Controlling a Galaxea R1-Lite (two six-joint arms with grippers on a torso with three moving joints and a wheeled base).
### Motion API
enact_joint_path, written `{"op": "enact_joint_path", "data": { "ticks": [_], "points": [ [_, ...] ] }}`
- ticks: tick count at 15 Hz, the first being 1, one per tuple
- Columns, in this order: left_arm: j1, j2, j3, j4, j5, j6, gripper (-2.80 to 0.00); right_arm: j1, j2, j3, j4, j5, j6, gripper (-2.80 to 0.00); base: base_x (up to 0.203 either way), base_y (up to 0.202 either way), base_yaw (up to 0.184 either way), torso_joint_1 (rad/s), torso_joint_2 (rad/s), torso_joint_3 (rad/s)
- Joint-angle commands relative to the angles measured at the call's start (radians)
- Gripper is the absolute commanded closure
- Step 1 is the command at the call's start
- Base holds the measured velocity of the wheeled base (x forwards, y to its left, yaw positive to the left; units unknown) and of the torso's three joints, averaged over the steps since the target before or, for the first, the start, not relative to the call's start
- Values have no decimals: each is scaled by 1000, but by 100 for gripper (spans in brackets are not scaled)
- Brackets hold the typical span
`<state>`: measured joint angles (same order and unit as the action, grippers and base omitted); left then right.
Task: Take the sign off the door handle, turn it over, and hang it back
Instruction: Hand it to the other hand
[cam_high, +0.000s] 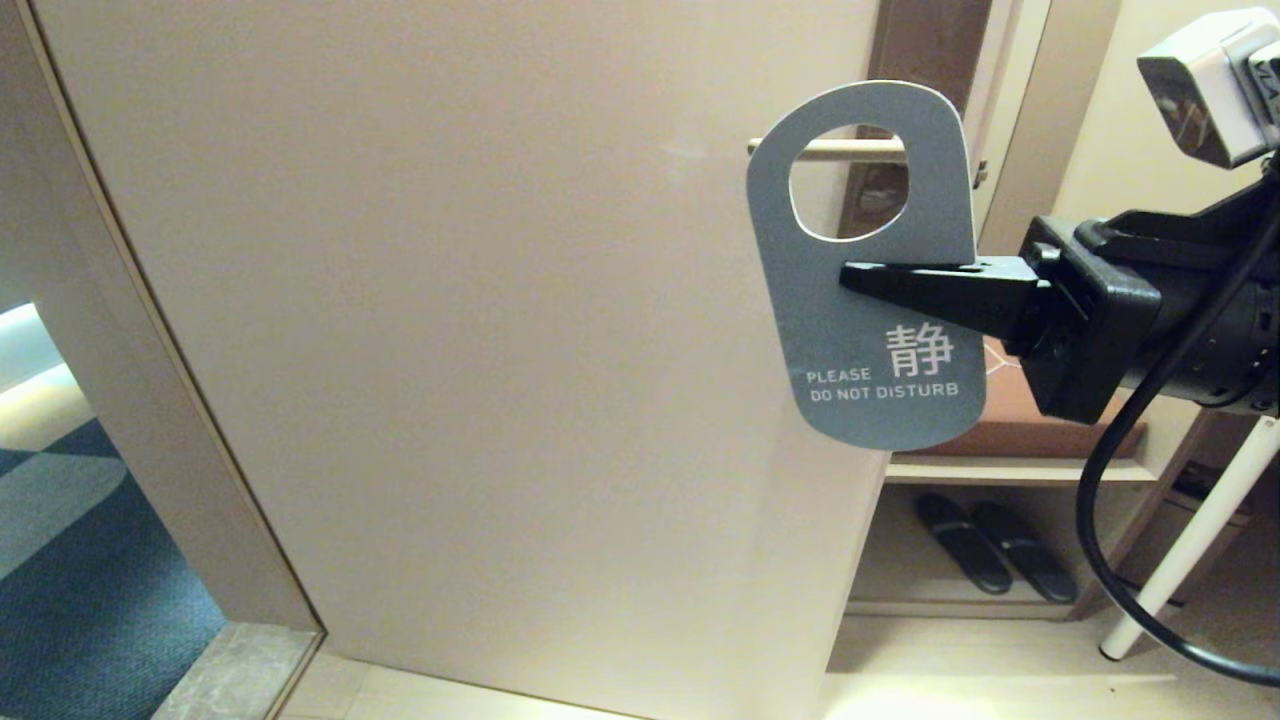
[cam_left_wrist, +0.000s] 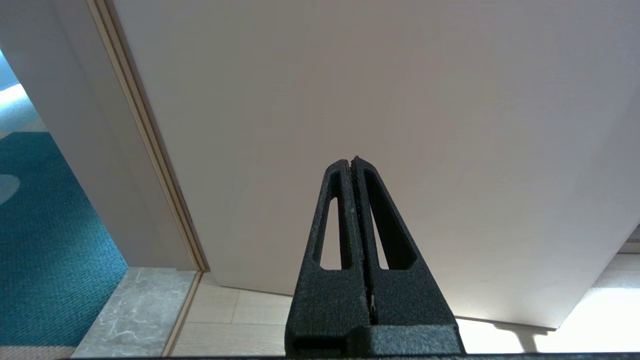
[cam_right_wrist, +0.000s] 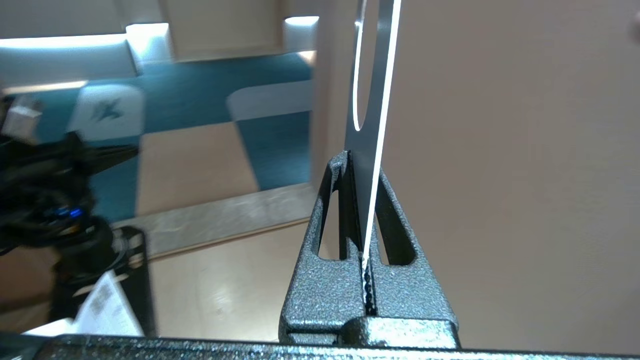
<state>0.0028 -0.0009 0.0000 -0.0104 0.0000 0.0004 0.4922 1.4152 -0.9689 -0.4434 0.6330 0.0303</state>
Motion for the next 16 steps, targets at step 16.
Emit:
{"op": "enact_joint_path", "data": {
  "ticks": [16],
  "points": [
    [-6, 93, -82, 0, -56, 35, 0, 221, 223, -137, -3, -80, -75, 0, 0, 0, 0, 0, 0, 0]
  ]
}}
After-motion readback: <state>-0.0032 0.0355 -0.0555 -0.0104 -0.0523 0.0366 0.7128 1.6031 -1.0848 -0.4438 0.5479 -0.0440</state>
